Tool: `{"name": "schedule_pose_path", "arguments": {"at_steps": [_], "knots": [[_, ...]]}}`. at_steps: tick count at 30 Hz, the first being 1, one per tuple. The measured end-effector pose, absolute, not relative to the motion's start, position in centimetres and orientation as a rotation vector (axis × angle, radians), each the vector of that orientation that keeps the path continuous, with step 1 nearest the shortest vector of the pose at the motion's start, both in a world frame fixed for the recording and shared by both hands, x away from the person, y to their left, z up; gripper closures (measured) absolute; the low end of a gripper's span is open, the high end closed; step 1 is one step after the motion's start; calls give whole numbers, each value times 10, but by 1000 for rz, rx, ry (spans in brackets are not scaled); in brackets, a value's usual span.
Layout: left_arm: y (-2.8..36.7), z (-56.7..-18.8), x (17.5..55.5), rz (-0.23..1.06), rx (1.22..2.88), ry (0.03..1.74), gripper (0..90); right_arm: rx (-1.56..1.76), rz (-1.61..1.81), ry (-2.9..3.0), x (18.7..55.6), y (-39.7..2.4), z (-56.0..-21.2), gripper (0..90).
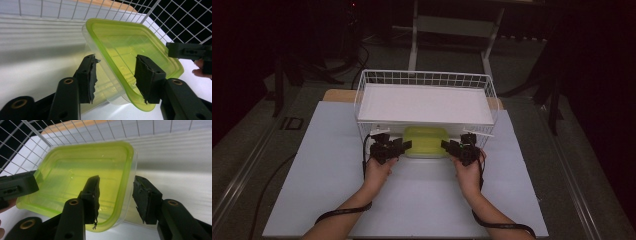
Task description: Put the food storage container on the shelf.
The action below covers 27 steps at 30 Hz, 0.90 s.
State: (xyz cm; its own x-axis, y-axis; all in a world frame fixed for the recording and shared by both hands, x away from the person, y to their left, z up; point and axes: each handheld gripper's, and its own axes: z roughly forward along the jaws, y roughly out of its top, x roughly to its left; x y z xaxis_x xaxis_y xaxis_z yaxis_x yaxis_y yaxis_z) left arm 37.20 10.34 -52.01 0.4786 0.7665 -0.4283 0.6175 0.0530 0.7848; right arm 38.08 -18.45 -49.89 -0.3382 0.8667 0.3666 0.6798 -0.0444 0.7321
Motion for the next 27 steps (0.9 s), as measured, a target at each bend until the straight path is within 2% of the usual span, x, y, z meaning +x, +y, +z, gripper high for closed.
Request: {"name": "schedule_pose_path", "arguments": {"at_steps": [3, 6, 9, 10, 15, 17, 20, 21, 22, 23, 25, 27], "knots": [[104, -521, 371, 168, 1659, 1217, 496, 1623, 1325, 2012, 376, -182, -494, 507], [104, -522, 369, 164, 1673, 1218, 385, 1591, 1341, 2020, 368, -181, -490, 488], [108, -521, 366, 169, 1652, 1198, 351, 1559, 1327, 2029, 363, -179, -488, 484], [109, -520, 365, 187, 1652, 1186, 284, 1528, 1316, 2030, 359, -178, -486, 483], [108, -517, 354, 250, 1684, 1115, 215, 1484, 1331, 2042, 348, -174, -483, 501], [109, -516, 349, 286, 1699, 1079, 158, 1454, 1339, 2061, 341, -170, -482, 542], [111, -515, 342, 311, 1711, 1048, 145, 1409, 1335, 2119, 331, -161, -483, 640], [112, -515, 339, 312, 1704, 1036, 120, 1405, 1331, 2130, 329, -158, -484, 710], [115, -514, 334, 308, 1721, 1020, 45, 1396, 1320, 2171, 325, -153, -487, 812], [115, -514, 334, 308, 1721, 1020, 36, 1396, 1320, 2171, 325, -153, -487, 812], [117, -512, 327, 312, 1728, 1010, 21, 1376, 1301, 2197, 322, -147, -490, 898], [118, -511, 319, 332, 1741, 997, 15, 1350, 1286, 2210, 321, -142, -492, 899]]}}
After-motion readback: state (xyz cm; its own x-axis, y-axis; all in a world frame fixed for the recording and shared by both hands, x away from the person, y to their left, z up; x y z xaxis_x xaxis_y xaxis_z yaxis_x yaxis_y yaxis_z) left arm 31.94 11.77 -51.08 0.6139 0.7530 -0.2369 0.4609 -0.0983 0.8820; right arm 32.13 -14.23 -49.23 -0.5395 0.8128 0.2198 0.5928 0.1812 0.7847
